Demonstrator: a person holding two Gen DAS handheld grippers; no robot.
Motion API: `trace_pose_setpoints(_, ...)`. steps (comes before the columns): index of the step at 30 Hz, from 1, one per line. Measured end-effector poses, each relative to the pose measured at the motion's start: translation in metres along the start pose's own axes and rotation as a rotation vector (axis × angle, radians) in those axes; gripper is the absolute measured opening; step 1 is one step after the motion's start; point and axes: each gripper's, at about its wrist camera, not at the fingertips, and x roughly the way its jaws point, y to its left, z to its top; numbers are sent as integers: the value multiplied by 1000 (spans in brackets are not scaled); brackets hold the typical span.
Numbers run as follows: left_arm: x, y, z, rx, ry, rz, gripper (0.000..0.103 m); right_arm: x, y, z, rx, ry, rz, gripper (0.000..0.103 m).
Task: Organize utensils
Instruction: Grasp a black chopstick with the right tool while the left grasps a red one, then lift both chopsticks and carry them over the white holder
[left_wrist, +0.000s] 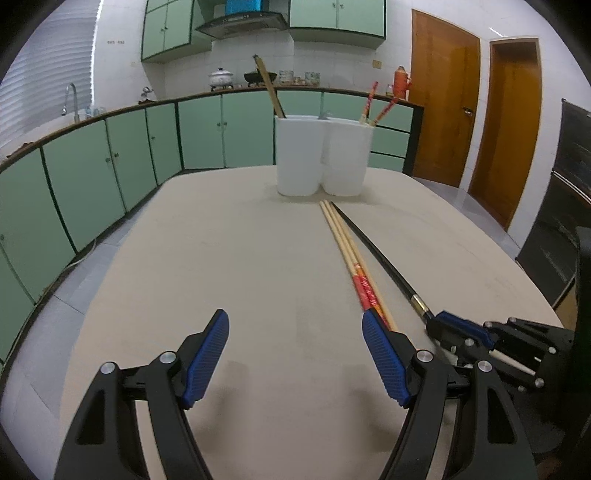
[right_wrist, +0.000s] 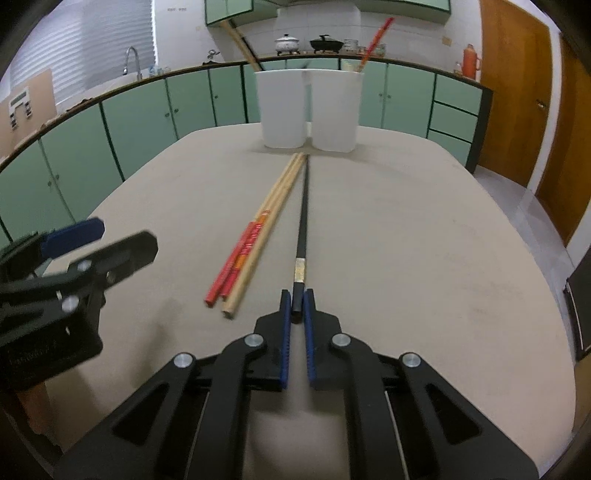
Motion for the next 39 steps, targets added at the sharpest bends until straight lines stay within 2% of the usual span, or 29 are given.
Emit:
trace_pose_setpoints(7, 10, -17, -6, 1, 48, -6, 73, -7, -14, -1, 21, -19, 2, 5)
trace_pose_setpoints(12, 20, -27, -10, 7, 93, 0, 66, -13, -18, -3, 22, -40, 10, 5)
trace_pose_setpoints(22, 28, -34, -9, 0, 121, 35, 62, -16, -26, -5, 55, -47, 31, 6)
trace_pose_setpoints(29, 31, -38, -7, -8, 119, 46, 43, -19, -29, -5, 58, -65, 38, 6)
trace_pose_setpoints(31, 31, -40, -8, -3, 113, 49, 32, -20, -30, -5, 61, -66, 39, 6)
trace_pose_setpoints(33, 31, -40, -7, -7, 109, 47, 14, -21, -31, -6, 62, -68, 38, 6)
trace_pose_setpoints(35, 32, -39, -6, -14, 111, 37, 6, -21, -31, -6, 63, -69, 37, 6)
trace_pose_setpoints(39, 30, -39, -5, -16, 111, 24, 6, -23, -32, -4, 61, -76, 33, 6)
